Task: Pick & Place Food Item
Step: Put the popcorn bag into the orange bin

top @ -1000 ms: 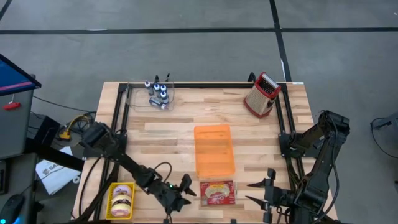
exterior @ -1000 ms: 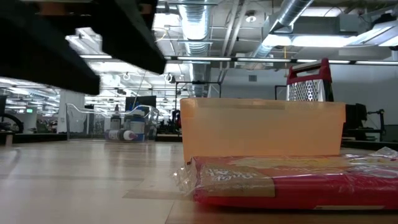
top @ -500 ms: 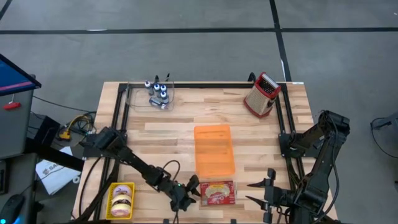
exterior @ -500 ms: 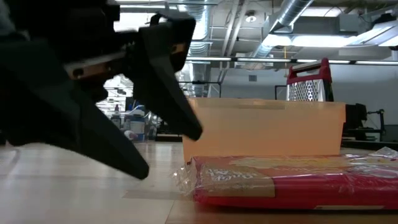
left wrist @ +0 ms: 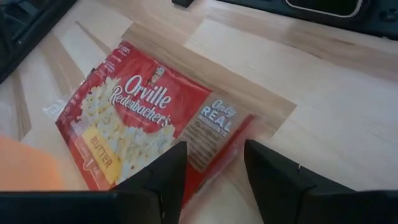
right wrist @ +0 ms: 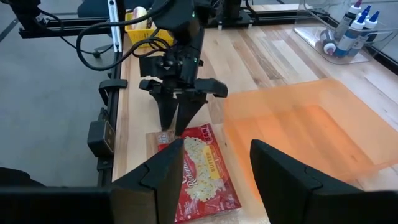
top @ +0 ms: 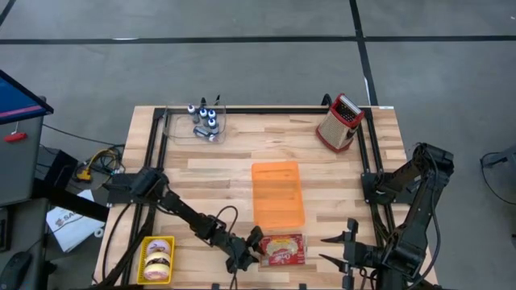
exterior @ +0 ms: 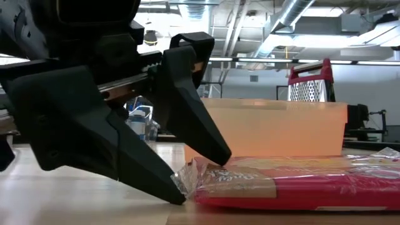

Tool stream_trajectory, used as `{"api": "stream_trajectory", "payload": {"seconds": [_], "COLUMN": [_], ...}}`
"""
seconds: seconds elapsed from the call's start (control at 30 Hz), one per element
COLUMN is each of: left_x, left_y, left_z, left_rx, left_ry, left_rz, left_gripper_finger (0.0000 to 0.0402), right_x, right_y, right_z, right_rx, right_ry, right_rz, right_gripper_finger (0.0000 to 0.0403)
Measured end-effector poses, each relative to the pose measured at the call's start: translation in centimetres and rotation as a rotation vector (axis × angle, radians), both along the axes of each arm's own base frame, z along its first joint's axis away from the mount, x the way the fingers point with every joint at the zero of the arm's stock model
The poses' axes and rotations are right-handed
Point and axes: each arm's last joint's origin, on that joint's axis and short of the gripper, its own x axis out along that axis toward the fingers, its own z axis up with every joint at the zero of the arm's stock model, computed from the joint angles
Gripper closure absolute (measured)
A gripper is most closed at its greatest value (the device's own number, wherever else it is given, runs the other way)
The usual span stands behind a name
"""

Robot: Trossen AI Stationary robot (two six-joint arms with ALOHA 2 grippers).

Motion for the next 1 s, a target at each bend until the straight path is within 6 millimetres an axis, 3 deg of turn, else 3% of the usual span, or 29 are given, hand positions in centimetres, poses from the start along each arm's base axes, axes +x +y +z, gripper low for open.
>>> {"api": "stream_trajectory", "payload": {"seconds": [0.2, 0.43, 0.57, 0.8, 1.0], "left_x": [0.2, 0.2, -0.2, -1.1, -2.1], "left_y": [0.1, 0.5, 0.2, -0.9, -1.2], "left_z": [-0.1, 0.0, 0.4, 6.2, 10.0], "left_rx": [-0.008, -0.022, -0.014, -0.108, -0.187], "left_ry": [-0.012, -0.01, -0.033, -0.172, -0.246], "left_rz": [0.047, 0.12, 0.18, 0.163, 0.124], "left_gripper_finger": [0.0275, 0.0387, 0.0398, 0.0401, 0.0401], "right_x": [0.0, 0.0, -0.2, -0.2, -0.3], "right_y": [0.0, 0.0, 0.1, 0.2, 0.3], "right_z": [0.0, 0.0, 0.0, 0.0, 0.0], "right_rx": [0.0, 0.004, 0.007, 0.011, 0.014], "right_ry": [0.0, 0.002, 0.0, -0.001, -0.002], "right_rz": [0.0, 0.001, 0.007, 0.009, 0.013], "right_gripper_finger": [0.0226, 0.0226, 0.0226, 0.0226, 0.0226]}}
